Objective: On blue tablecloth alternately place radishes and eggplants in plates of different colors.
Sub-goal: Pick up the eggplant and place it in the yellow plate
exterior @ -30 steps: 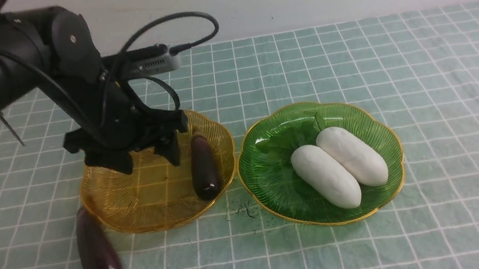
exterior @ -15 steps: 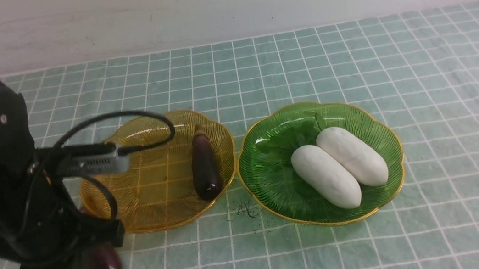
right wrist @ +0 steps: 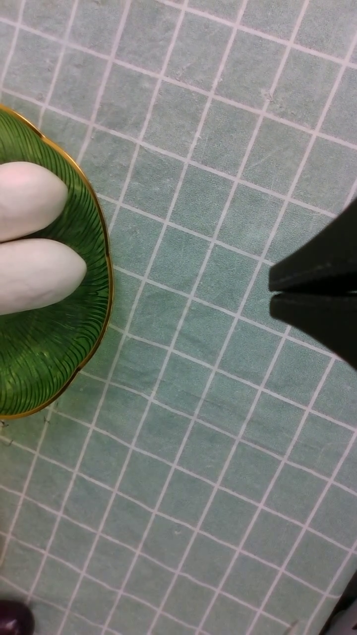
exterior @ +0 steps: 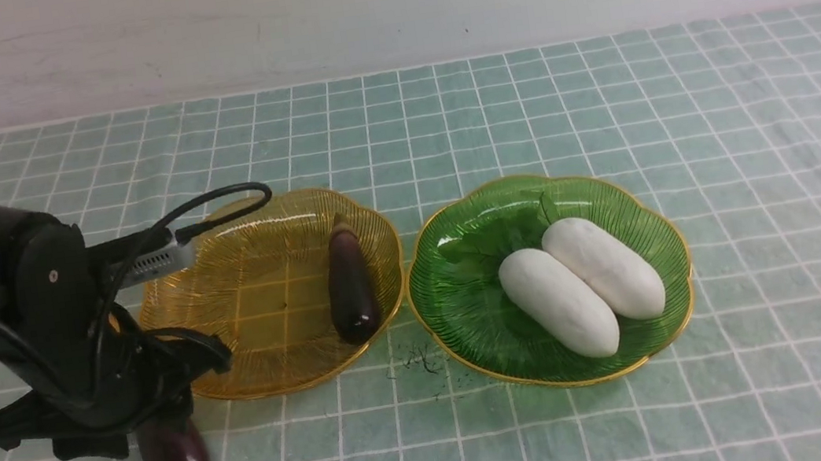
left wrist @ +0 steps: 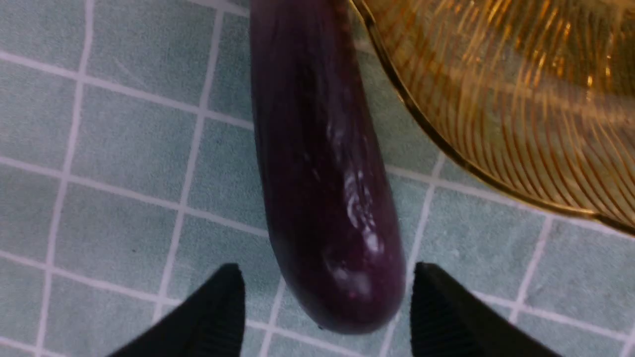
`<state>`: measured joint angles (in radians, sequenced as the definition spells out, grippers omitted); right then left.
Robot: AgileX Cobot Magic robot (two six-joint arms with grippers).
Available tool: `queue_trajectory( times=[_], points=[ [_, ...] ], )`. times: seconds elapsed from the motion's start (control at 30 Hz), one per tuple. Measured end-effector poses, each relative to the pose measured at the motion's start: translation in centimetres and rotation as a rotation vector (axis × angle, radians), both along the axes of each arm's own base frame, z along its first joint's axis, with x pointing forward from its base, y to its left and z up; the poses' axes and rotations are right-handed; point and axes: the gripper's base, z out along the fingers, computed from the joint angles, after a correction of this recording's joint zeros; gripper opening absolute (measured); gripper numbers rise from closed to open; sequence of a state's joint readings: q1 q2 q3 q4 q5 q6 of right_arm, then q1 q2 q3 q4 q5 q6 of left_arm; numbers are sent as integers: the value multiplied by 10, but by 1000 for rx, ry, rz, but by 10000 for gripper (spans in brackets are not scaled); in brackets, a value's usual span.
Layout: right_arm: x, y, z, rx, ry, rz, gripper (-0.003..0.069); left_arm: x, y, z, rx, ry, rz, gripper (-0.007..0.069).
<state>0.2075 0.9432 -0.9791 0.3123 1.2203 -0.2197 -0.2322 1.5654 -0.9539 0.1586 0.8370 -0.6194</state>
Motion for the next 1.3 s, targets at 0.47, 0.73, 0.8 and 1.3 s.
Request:
queue_trajectory(
  times=[0.47, 0.73, 0.8, 1.3],
  points=[
    [0, 0, 0, 1, -2, -2, -15, 13, -1, -52, 53, 146, 45, 521],
    [0, 0, 0, 1, -2, -2, -15, 6, 3, -47, 91, 207, 41, 373],
    [0, 0, 0, 1, -2, -2, -15, -4, 12, -26, 176, 214, 19, 373],
    [1, 0, 1, 5, -17, -6, -15, 13, -3, 66, 21, -56, -141, 373]
  ],
)
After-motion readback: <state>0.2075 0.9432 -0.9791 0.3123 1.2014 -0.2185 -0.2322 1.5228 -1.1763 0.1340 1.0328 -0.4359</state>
